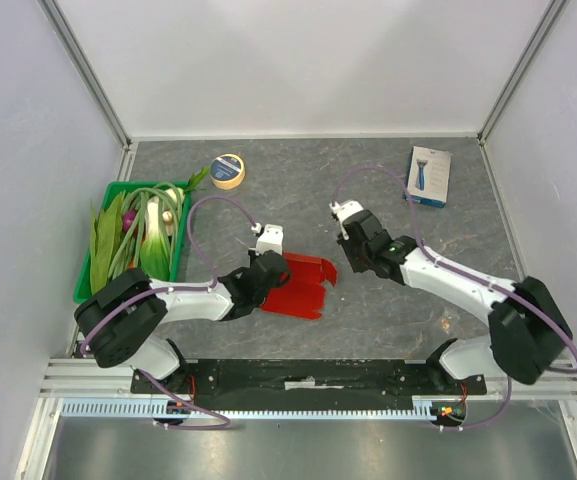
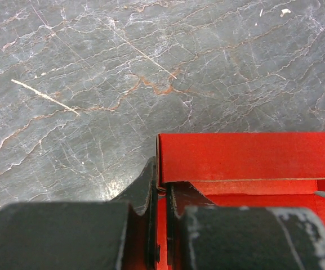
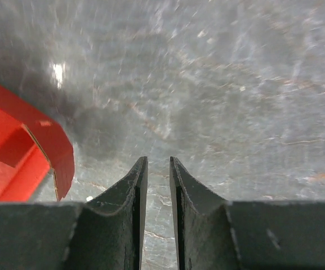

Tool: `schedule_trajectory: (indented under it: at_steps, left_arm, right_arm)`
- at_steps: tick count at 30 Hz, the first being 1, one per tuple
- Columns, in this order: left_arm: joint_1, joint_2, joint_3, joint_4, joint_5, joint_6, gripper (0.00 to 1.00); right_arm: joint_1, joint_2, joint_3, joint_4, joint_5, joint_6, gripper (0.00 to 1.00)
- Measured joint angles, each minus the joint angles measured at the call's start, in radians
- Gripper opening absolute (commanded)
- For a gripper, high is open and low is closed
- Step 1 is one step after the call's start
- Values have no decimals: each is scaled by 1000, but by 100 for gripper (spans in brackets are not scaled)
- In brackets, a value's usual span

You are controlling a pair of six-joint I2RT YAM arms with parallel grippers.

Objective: Fold the paper box

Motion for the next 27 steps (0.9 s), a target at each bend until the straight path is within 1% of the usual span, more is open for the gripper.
schedule_trajectory:
  at_steps: [2, 4, 8, 13, 16, 27]
  left_arm:
    - [2, 0, -5, 10, 2, 0, 2]
    - [2, 0, -12, 19, 2, 0, 2]
    - [2, 0, -18, 30, 6, 3, 2]
    - [3, 0, -18, 37, 6, 11, 2]
    - [3, -2, -18, 40, 11, 13, 2]
    - [8, -19, -18, 27, 34, 4, 2]
  right_arm:
    - [18, 58, -10, 0, -16, -32, 29]
    - [49, 83, -29, 11, -42, -69, 29]
    - [100, 76, -68, 86, -130, -126, 29]
    - [119, 69, -99, 174, -216, -177, 32]
    - [126, 68, -111, 209, -237, -190, 35]
    - [131, 27, -214, 393, -280, -220, 37]
